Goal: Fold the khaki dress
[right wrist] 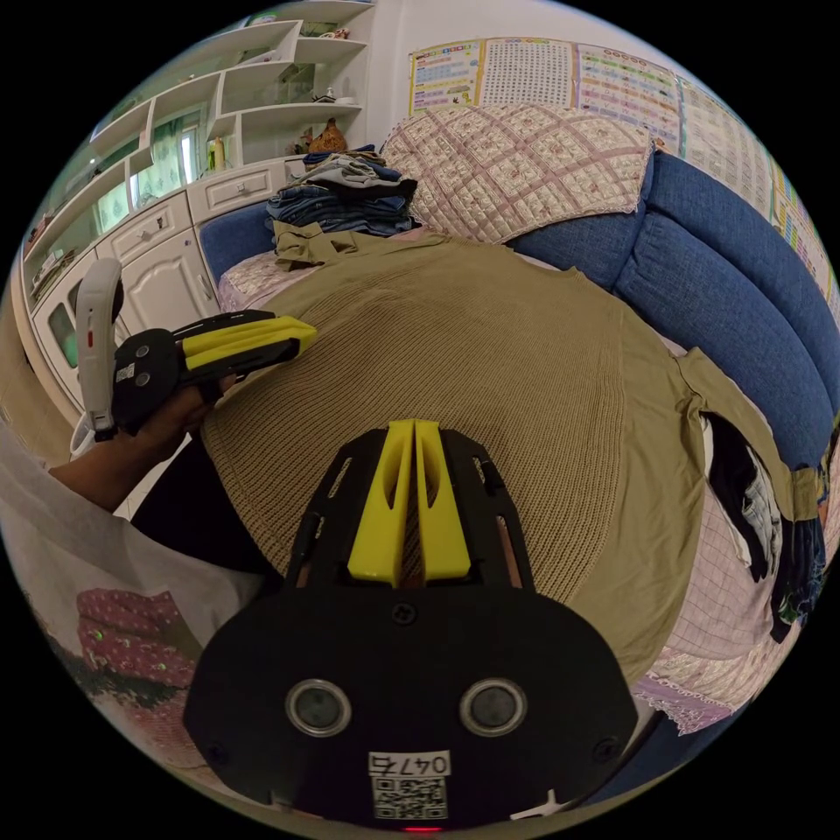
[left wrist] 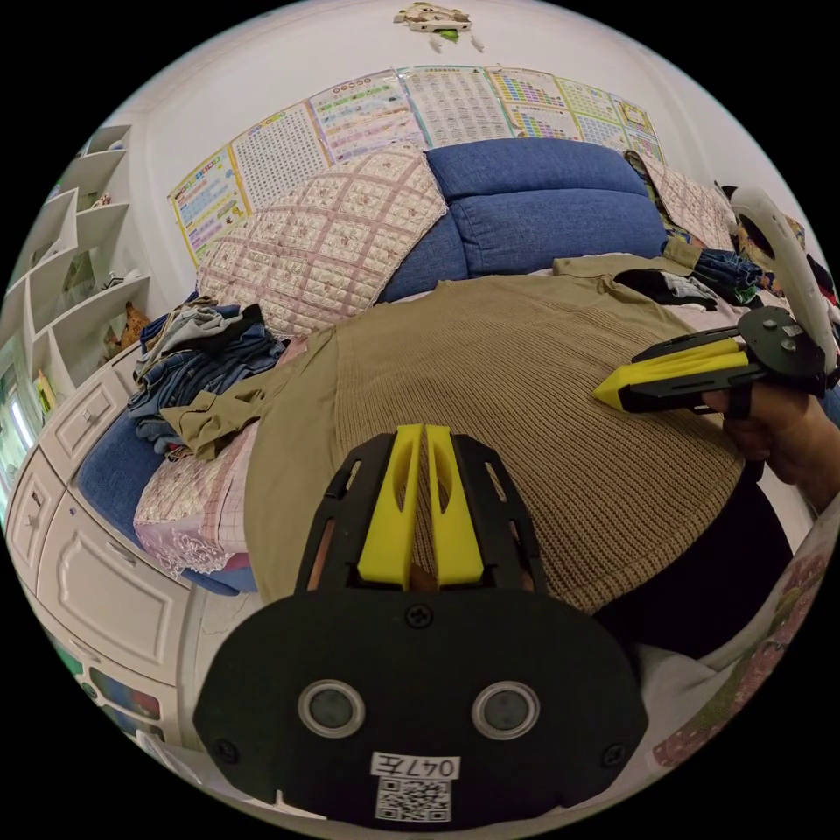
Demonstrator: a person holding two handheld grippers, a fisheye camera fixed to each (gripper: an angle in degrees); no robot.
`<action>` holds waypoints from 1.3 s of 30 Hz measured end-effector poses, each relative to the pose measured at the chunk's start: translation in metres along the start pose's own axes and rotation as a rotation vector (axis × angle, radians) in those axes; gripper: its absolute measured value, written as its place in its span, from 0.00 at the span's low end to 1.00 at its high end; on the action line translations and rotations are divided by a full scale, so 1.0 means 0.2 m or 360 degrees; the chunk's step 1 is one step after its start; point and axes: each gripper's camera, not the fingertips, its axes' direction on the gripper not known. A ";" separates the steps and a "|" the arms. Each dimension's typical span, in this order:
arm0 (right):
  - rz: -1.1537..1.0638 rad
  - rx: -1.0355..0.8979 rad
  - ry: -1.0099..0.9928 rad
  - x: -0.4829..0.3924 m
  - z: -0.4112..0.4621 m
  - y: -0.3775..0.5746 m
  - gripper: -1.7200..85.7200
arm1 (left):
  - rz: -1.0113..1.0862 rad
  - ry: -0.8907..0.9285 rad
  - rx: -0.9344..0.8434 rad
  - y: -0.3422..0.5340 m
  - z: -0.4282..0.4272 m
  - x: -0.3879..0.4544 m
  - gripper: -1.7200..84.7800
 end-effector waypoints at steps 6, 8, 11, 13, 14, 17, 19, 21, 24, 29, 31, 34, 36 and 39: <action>0.0002 0.0003 -0.0003 -0.07 0.01 0.08 0.00 | 0.0001 0.0000 0.0000 0.00 0.00 -0.01 0.01; 0.0002 0.0003 -0.0004 -0.09 0.02 0.12 0.01 | 0.0000 0.0000 0.0001 0.01 0.00 -0.01 0.01; 0.0002 0.0005 -0.0004 -0.12 0.02 0.18 0.01 | -0.0001 0.0001 0.0001 0.01 0.00 -0.02 0.01; 0.0003 0.0005 -0.0005 -0.15 0.03 0.24 0.01 | -0.0001 0.0001 0.0001 0.01 0.00 -0.02 0.01; 0.0004 0.0005 -0.0005 -0.15 0.04 0.26 0.01 | -0.0001 0.0001 0.0001 0.01 0.00 -0.02 0.01; 0.0006 0.0006 -0.0010 -0.18 0.05 0.35 0.01 | -0.0002 0.0002 0.0001 0.01 0.00 -0.02 0.01; 0.0007 0.0007 -0.0012 -0.19 0.06 0.43 0.01 | -0.0005 0.0003 0.0001 0.01 0.00 -0.02 0.01; 0.0008 0.0008 -0.0012 -0.21 0.07 0.50 0.01 | -0.0006 0.0004 0.0000 0.01 0.00 -0.02 0.01; 0.0009 0.0009 -0.0014 -0.22 0.10 0.63 0.01 | -0.0009 0.0003 0.0000 0.01 0.00 -0.02 0.01; 0.0011 0.0010 -0.0018 -0.23 0.13 0.87 0.01 | -0.0005 0.0004 -0.0002 0.01 -0.01 -0.02 0.01; 0.0011 0.0011 -0.0018 -0.22 0.16 1.01 0.01 | -0.0006 0.0005 -0.0002 0.01 -0.02 -0.01 0.01; 0.0013 0.0012 -0.0020 -0.21 0.19 1.19 0.01 | -0.0008 0.0006 -0.0002 0.01 -0.03 -0.01 0.01; 0.0013 0.0012 -0.0021 -0.19 0.21 1.32 0.01 | -0.0007 0.0005 -0.0002 0.00 -0.03 0.00 0.01; 0.0015 0.0014 -0.0023 -0.16 0.24 1.54 0.01 | -0.0005 0.0004 -0.0001 0.00 -0.05 0.01 0.01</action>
